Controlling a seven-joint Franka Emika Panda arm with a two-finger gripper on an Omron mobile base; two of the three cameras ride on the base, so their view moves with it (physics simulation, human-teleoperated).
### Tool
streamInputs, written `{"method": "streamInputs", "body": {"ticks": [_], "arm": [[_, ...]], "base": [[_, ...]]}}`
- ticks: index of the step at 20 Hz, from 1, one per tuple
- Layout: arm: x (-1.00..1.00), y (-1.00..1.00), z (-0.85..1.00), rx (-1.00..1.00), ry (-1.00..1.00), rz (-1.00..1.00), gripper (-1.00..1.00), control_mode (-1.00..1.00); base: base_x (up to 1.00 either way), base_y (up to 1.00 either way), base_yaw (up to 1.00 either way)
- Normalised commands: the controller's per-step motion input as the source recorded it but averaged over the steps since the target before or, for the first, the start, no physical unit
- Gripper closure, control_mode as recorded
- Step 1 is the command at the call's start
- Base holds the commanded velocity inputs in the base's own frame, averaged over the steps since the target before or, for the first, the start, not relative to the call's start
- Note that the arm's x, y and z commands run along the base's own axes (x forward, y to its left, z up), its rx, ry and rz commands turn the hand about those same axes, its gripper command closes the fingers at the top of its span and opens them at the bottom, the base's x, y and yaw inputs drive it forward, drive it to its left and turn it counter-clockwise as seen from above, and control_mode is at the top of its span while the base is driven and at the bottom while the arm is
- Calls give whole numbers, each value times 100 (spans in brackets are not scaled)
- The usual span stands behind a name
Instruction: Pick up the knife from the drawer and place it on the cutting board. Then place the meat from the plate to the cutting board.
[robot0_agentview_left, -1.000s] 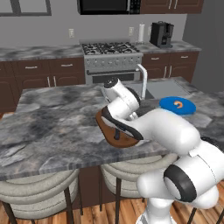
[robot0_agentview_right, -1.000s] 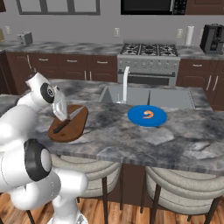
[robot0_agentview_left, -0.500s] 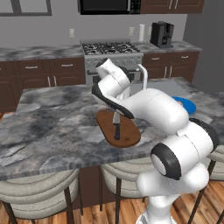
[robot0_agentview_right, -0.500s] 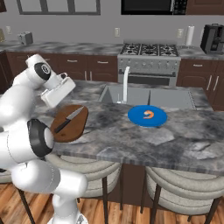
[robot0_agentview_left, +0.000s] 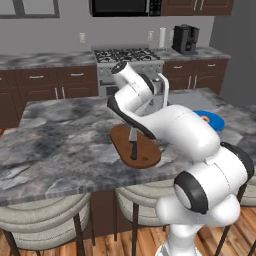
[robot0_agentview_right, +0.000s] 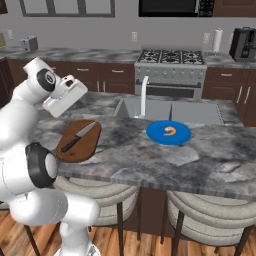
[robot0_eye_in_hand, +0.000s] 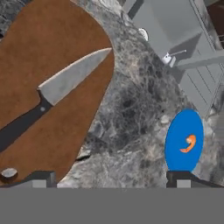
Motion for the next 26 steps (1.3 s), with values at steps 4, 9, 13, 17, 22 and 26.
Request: {"method": "streamInputs", "body": {"ticks": [4,9,13,17,22,26], "arm": [[-3,-26,9,16,-37,-53,-100,-100],[0,-77,33,30,-1,-47,-100,-100],[-37,-72,25,30,1,-30,-100,-100],[-39,-51,0,17,0,-25,-100,-100],[-54,-28,-9,11,-3,-24,-100,-100],[-25,-52,0,13,0,-14,-100,-100]], "base": [[0,0,0],[0,0,0],[0,0,0],[0,0,0],[0,0,0],[0,0,0]]}}
